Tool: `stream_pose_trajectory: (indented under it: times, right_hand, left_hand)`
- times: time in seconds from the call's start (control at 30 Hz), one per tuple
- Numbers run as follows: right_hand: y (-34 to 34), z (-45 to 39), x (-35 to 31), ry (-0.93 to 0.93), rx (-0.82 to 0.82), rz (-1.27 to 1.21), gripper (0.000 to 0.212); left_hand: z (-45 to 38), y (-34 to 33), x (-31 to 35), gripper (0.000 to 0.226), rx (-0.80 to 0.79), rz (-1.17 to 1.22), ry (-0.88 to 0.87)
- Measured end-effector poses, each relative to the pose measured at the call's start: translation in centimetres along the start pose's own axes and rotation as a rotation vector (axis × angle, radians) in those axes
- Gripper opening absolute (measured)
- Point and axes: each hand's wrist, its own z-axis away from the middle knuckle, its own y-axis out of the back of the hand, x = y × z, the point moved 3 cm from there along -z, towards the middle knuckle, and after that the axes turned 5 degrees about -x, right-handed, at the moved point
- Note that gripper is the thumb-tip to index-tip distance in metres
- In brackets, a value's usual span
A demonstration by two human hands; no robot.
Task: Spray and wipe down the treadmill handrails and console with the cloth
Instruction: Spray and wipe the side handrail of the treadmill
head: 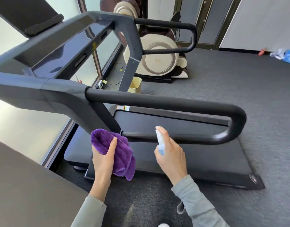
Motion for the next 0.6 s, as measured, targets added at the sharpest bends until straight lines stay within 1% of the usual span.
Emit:
stream_pose_trajectory:
  times: [0.17, 0.3, 0.43, 0.6]
  right_hand:
    - [-3.4, -1.0, -0.5, -0.033, -0.011, -0.03, 0.066]
    - [-4.1, -1.6, 0.8, -0.125, 0.017, -0.175, 0.057]
    - [-3.7, -1.1, 2.6, -0.193, 0.096, -0.186, 0.059]
    - [-2.5, -0.5, 3.9, -0.173, 0.076, -0.164, 0.065]
  left_hand:
    - [-0.4, 2.2, -1.1, 0.051, 0.032, -0.005, 0.029]
    - [-0.5, 2.6, -1.6, 0.05, 0.018, 0.005, 0.059]
    - [-0.5, 2.1, -1.8, 0.051, -0.007, -0.002, 0.062]
    - [-0.1, 0.6, -1.7, 0.05, -0.063, -0.002, 0.049]
